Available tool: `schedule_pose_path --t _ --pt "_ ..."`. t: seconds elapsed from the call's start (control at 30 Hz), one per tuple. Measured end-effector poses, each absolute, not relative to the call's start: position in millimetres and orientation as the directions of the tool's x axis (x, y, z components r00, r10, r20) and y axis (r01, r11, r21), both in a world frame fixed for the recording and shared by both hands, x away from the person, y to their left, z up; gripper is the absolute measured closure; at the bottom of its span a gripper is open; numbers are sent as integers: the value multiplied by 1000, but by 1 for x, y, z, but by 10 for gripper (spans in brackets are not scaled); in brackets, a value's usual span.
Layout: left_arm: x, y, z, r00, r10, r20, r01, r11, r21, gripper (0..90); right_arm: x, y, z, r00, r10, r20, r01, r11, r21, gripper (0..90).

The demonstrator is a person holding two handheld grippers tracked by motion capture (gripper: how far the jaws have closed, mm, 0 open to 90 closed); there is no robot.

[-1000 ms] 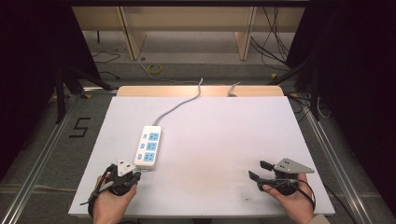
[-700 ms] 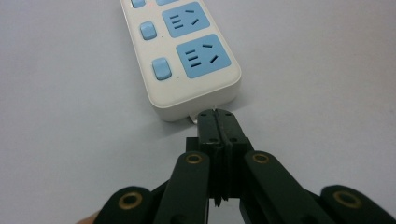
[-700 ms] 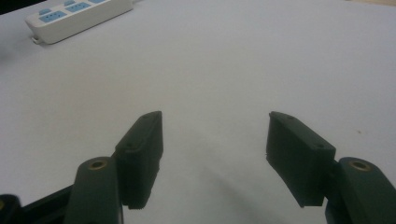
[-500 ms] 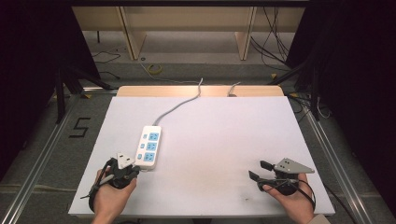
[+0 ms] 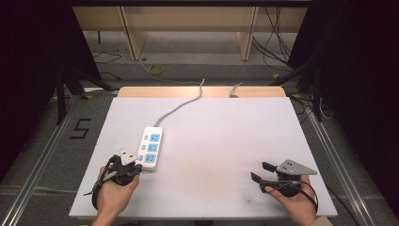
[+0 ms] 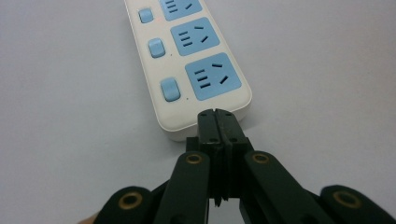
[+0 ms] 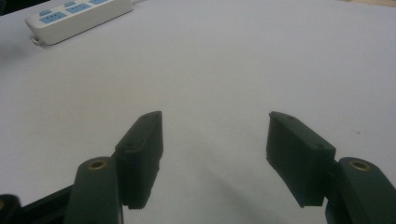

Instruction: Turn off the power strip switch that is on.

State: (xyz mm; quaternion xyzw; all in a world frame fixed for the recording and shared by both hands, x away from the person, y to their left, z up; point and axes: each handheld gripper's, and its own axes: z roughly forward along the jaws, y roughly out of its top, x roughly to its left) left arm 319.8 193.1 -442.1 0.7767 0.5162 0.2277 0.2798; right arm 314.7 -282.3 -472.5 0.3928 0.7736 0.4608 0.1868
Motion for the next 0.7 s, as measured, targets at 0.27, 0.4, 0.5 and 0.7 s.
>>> schedule_pose_path --t 0.27,0.4,0.5,0.7 --pt "326 192 -439 357 932 64 676 -305 670 896 315 -282 -472 -620 781 75 439 266 858 374" --pt "330 190 -438 358 932 66 675 -307 671 895 315 -282 -472 -622 780 73 436 267 859 374" --pt "332 189 -438 361 930 70 676 -313 667 896 315 -282 -472 -620 781 75 439 266 858 374" --pt "337 186 -437 363 929 73 678 -317 664 896 315 -282 -473 -622 779 73 436 268 859 374"
